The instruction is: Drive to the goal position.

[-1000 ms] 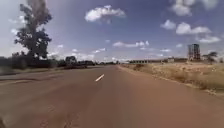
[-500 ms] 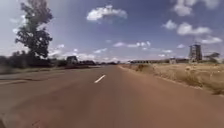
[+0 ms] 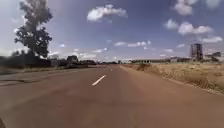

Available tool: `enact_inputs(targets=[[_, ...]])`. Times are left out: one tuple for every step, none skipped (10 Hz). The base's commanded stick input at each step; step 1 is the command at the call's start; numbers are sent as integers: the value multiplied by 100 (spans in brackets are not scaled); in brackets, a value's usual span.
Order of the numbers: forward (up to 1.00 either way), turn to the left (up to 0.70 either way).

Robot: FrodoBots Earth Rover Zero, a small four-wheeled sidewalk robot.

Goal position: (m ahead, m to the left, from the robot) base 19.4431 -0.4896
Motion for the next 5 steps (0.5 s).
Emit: enact_inputs(targets=[[85,2],[85,2],[85,2],[85,2],[85,2]])
